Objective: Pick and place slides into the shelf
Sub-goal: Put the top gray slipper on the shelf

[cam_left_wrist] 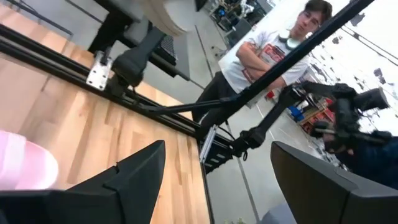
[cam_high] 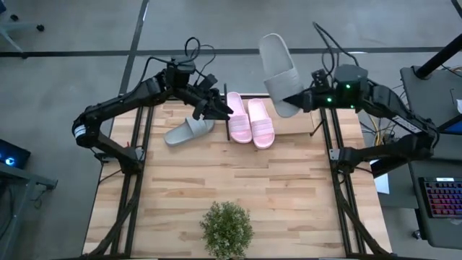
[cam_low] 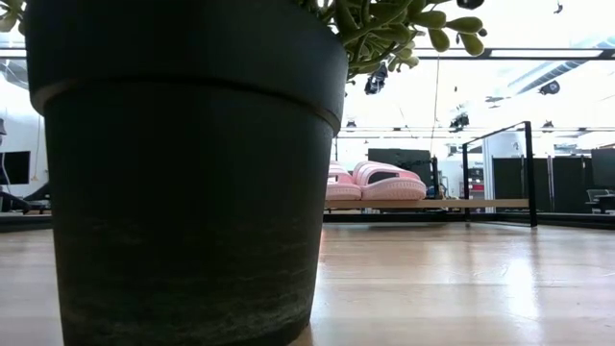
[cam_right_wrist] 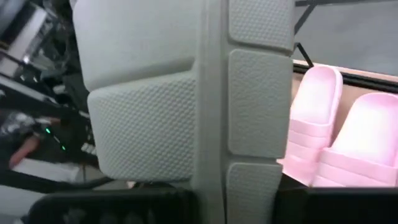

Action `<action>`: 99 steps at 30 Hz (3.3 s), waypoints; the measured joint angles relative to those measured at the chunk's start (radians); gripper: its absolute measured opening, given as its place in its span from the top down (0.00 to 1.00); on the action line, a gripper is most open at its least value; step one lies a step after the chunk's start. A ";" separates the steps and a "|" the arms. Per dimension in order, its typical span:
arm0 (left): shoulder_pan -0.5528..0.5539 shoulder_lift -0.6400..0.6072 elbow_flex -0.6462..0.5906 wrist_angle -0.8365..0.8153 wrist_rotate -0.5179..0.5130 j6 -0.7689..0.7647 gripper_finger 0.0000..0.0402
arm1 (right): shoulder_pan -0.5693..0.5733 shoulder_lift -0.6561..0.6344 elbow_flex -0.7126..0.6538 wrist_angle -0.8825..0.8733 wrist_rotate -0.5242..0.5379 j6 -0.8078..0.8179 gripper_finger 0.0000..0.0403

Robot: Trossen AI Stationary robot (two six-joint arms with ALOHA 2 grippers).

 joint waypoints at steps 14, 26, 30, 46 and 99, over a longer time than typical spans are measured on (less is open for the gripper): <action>-0.029 0.000 -0.028 0.010 -0.127 0.017 0.31 | 0.000 -0.291 -0.456 0.327 0.046 0.224 0.92; -0.035 -0.002 -0.039 0.028 -0.139 0.024 0.31 | 0.000 -0.429 -0.675 0.330 0.109 0.347 0.92; -0.035 -0.003 -0.042 0.045 -0.139 0.019 0.31 | 0.000 -0.440 -0.702 0.327 0.113 0.364 0.92; -0.035 -0.003 -0.043 0.067 -0.139 0.017 0.31 | 0.000 -0.449 -0.712 0.174 0.164 0.389 0.92; -0.030 -0.004 -0.042 0.116 -0.256 -0.013 0.31 | 0.000 -0.687 -0.904 0.223 -0.193 0.384 0.92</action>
